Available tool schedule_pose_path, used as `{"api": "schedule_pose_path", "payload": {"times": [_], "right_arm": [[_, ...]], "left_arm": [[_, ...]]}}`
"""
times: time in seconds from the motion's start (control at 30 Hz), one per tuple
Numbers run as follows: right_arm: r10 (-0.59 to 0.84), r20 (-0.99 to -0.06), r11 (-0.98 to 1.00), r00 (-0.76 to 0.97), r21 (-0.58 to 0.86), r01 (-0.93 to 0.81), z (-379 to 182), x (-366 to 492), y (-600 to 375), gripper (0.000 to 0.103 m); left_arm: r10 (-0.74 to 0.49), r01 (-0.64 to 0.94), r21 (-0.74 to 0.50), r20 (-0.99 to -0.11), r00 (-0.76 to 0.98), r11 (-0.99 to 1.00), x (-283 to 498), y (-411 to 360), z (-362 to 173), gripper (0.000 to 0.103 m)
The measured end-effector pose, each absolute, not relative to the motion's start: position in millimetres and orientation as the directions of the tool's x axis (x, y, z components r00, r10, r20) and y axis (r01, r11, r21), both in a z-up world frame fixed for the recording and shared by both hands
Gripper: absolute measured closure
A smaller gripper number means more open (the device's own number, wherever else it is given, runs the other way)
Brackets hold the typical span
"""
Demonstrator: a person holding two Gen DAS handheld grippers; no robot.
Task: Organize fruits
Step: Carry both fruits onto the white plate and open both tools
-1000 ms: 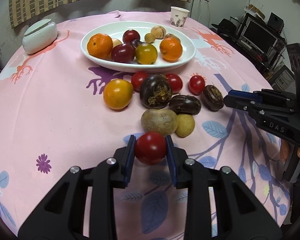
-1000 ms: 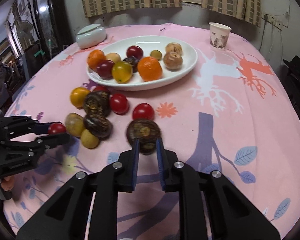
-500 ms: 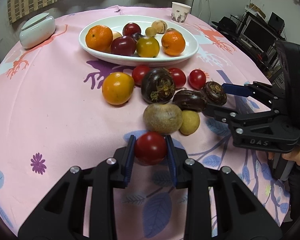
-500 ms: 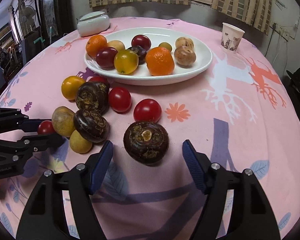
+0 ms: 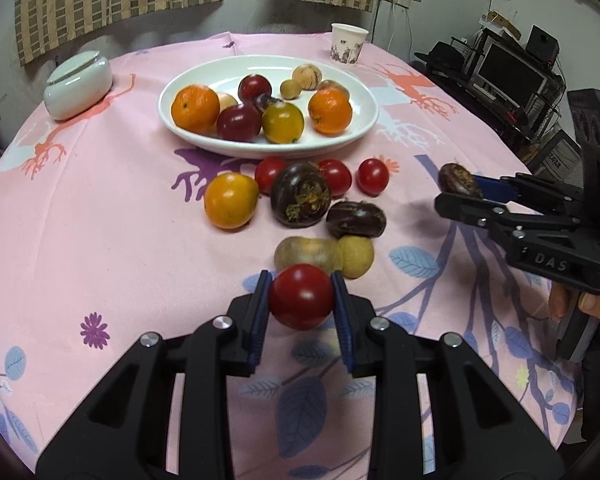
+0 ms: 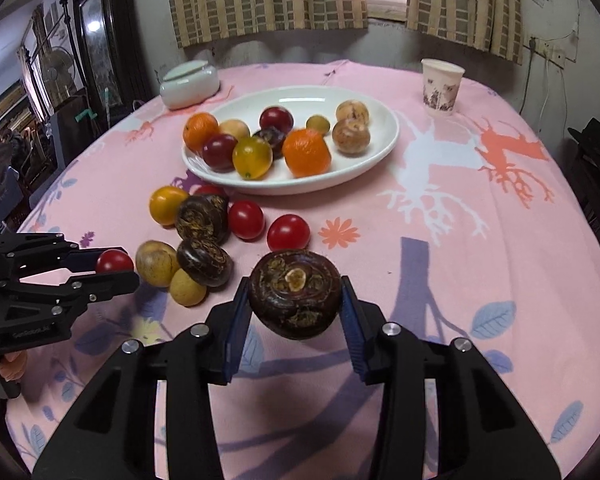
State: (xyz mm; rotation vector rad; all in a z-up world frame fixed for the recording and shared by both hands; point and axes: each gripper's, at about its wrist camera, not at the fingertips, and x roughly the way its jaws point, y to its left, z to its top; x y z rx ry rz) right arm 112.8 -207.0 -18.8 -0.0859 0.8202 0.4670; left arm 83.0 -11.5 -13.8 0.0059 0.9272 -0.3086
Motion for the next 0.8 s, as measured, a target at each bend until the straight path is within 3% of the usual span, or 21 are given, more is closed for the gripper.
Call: {"api": "schedule_pose_path", "payload": {"times": [0.43, 0.8], "right_arm": [[0.423, -0.619, 0.876, 0.662, 0.093, -0.473, 45, 110, -213, 0.06], [0.449, -0.609, 0.864, 0.654, 0.11, -0.491, 53, 189, -183, 0.06]], "left_arm": [[-0.205, 0.267, -0.036, -0.738, 0.643, 0.963, 85, -6, 49, 0.073], [-0.186, 0.242, -0.024, -0.713, 0.676, 0.97, 178, -20, 78, 0.073]]}}
